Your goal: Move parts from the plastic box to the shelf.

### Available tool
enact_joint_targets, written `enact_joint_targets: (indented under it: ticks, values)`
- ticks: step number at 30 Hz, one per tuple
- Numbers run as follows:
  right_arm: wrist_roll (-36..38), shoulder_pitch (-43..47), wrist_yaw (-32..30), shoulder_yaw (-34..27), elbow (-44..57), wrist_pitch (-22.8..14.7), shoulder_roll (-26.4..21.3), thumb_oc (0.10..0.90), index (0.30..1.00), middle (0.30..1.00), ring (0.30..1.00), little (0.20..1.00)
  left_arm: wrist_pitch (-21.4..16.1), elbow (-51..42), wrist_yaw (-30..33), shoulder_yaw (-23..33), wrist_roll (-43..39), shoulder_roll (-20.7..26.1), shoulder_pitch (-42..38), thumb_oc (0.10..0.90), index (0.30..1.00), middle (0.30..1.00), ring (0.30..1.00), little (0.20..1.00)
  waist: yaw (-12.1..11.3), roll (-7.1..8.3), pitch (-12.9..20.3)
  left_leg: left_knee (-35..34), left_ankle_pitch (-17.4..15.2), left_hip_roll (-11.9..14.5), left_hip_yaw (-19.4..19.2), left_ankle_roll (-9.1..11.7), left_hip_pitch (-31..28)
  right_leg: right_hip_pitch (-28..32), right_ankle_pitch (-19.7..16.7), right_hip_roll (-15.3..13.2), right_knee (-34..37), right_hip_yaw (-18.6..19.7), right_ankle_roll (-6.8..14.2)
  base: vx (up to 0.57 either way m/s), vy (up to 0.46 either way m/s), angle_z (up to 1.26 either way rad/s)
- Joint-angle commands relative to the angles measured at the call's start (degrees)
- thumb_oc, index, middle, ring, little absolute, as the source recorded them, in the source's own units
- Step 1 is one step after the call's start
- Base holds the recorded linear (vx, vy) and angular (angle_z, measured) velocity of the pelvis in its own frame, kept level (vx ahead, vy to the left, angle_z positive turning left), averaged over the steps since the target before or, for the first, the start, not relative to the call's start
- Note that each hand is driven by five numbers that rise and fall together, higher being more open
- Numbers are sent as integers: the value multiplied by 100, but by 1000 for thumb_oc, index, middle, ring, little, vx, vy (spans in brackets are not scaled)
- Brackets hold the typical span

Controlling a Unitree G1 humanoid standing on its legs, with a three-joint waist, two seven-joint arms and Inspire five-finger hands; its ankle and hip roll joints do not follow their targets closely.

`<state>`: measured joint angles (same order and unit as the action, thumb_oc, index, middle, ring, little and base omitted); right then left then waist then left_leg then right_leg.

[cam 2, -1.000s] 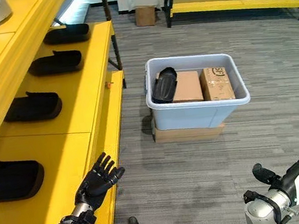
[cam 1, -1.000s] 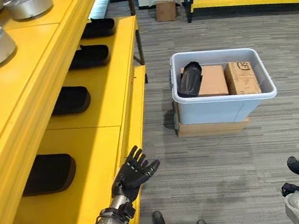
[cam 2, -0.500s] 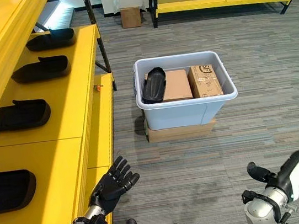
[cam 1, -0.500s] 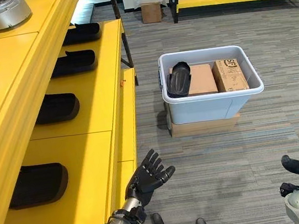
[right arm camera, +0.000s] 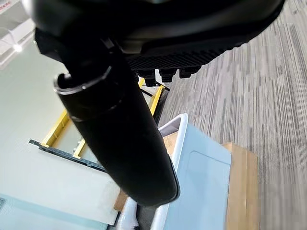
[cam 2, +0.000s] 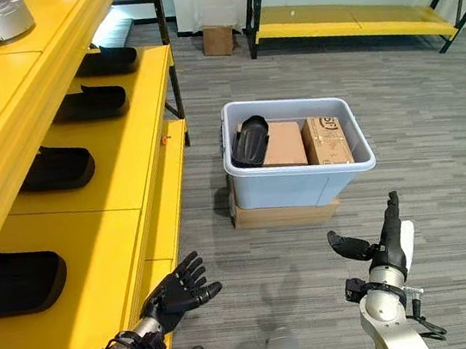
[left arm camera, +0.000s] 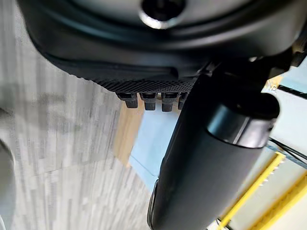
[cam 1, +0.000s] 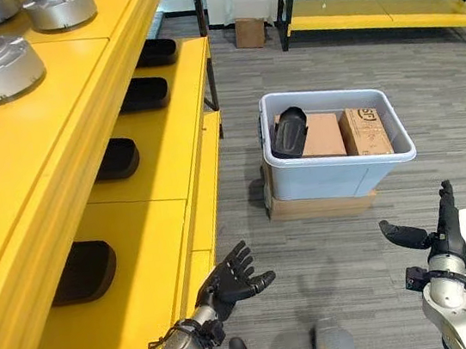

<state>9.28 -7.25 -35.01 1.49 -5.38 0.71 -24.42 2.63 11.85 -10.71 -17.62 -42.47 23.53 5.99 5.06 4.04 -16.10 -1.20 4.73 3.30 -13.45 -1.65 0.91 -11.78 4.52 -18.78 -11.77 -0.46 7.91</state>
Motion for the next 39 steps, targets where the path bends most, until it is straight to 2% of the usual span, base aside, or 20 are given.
enact_joint_targets:
  ticks: [1,3,6,9,11,14,15,16,19,22,23,24,29,37,38,39]
  values:
    - [-482,556,-300,-595,176,-677,-384,900,1000,1000,1000,1000,-298,-879,-151,330,-208,-41,3,900,1000,1000,1000,1000,159,-159,271,-296,-430,1038,372,581,-766,607,-971,567,559,-157,175,-25,-705,-3]
    - [-565,512,-210,-656,160,-738,-420,900,1000,1000,1000,1000,-381,-881,-50,307,-229,-76,58,900,1000,1000,1000,1000,137,-174,308,-324,-292,1186,421,713,-694,711,-766,650,508,-268,144,-45,-489,38]
    - [-1094,635,-274,-617,173,-680,-661,900,1000,1000,1000,1000,-550,-912,35,287,-377,-196,106,900,1000,1000,1000,1000,63,-224,281,-277,52,1590,522,880,-427,737,-346,813,207,-443,-88,-119,-435,49]
    - [-1034,998,-423,-503,209,-480,-997,900,1000,1000,1000,1000,-675,-841,131,350,-508,-291,100,900,1000,1000,1000,1000,50,-319,176,-309,387,1996,528,947,-310,514,55,997,-341,-541,-385,-98,-286,-3]
    - [-1192,1238,-470,-452,198,-357,-1177,900,1000,1000,1000,1000,-847,-693,238,389,-538,-357,158,900,1000,1000,1000,1000,41,-345,130,-249,596,2166,625,968,-293,359,278,1133,-730,-532,-578,-60,-256,-26]
    - [-1346,1406,-392,-345,152,-310,-1276,900,1000,1000,1000,1000,-1043,-569,255,449,-608,-428,221,900,1000,1000,1000,1000,-16,-379,112,-81,763,2121,989,939,-188,253,459,1262,-980,-414,-712,10,-136,-22]
    - [-1472,1439,-366,-307,136,-329,-1289,900,1000,1000,1000,1000,-1079,-554,233,481,-606,-464,262,900,1000,1000,1000,1000,-57,-401,108,22,729,1998,1156,891,-117,274,494,1335,-993,-351,-749,57,-110,-47]
    - [-1444,1443,-281,-301,133,-365,-1303,900,1000,1000,1000,1000,-1136,-513,205,493,-647,-480,312,900,1000,1000,1000,1000,-61,-410,116,80,561,1894,1223,853,-124,258,538,1341,-1051,-335,-765,55,-117,-46]
    - [-731,1185,254,-352,282,-365,-1205,900,1000,1000,1000,1000,-1051,-459,71,568,-573,-541,281,900,1000,1000,1000,1000,51,-410,137,301,582,1859,849,862,-83,343,616,1347,-1136,-512,-835,41,-81,-28]
    - [-414,996,519,-378,390,-459,-1076,900,1000,1000,1000,1000,-1005,-388,12,605,-537,-560,204,900,1000,1000,1000,1000,151,-398,150,396,629,1876,688,886,-50,393,683,1358,-1242,-614,-877,66,-23,40]
    - [458,871,1174,-404,366,-693,-987,900,1000,1000,1000,1000,-1001,-217,-71,615,-529,-601,137,900,1000,1000,1000,1000,247,-393,186,400,668,1877,653,917,-119,448,732,1365,-1298,-606,-905,100,40,21]
    - [595,852,1277,-415,360,-707,-959,900,1000,1000,1000,1000,-993,-204,-84,613,-534,-605,129,900,1000,1000,1000,1000,263,-390,193,403,678,1876,652,924,-132,465,740,1365,-1303,-602,-910,107,55,5]
    - [880,767,1540,-484,136,-1120,-759,900,1000,1000,1000,1000,-1014,-138,-134,525,-495,-689,93,900,1000,1000,1000,1000,341,-403,225,398,774,1866,657,941,-211,548,761,1339,-1307,-589,-932,53,68,5]
    - [1030,602,1778,-535,49,-1227,-672,900,1000,1000,1000,1000,-1199,-24,-153,503,-575,-734,90,900,1000,1000,1000,1000,401,-463,257,384,792,1761,659,967,-242,635,765,1247,-1248,-582,-931,45,89,4]
    - [829,103,3060,10,610,-1276,-137,900,1000,1000,1000,1000,-954,-676,-412,1432,76,-298,268,900,1000,1000,1000,1000,-144,-175,810,-115,-662,-10,48,178,-655,1537,-476,1109,928,-798,-215,29,36,1]
    - [858,111,3048,26,580,-1290,-130,900,1000,1000,1000,1000,-951,-684,-419,1424,74,-293,282,900,1000,1000,1000,1000,-153,-175,805,-100,-665,-9,48,172,-654,1550,-467,1113,926,-811,-225,0,0,0]
